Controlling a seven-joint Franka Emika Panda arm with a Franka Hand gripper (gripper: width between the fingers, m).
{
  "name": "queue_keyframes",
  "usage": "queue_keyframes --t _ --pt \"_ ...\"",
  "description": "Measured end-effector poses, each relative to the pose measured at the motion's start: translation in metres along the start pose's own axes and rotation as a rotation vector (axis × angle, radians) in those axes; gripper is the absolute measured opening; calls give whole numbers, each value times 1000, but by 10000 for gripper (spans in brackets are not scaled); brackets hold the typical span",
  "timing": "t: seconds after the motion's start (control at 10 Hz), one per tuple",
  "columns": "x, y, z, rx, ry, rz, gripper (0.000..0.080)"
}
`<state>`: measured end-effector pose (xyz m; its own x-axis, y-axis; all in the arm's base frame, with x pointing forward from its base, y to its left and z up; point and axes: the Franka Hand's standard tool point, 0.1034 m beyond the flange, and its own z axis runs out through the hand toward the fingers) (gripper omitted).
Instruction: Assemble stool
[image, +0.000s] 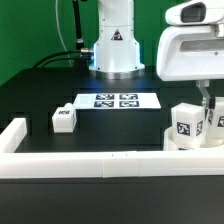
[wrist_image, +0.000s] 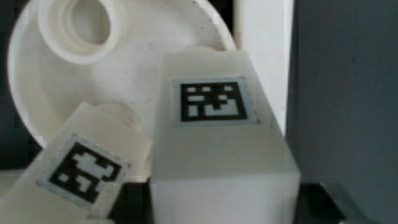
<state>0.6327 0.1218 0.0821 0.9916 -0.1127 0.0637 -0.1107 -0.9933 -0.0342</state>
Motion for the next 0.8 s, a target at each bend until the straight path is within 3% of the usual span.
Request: queue_keyframes --t 0.1,0.5,0.8 --pt "0 0 0 0 0 29 340" --pt "-2 9 0 16 -16 639 340" --pt "0 15 1 58 -39 959 340"
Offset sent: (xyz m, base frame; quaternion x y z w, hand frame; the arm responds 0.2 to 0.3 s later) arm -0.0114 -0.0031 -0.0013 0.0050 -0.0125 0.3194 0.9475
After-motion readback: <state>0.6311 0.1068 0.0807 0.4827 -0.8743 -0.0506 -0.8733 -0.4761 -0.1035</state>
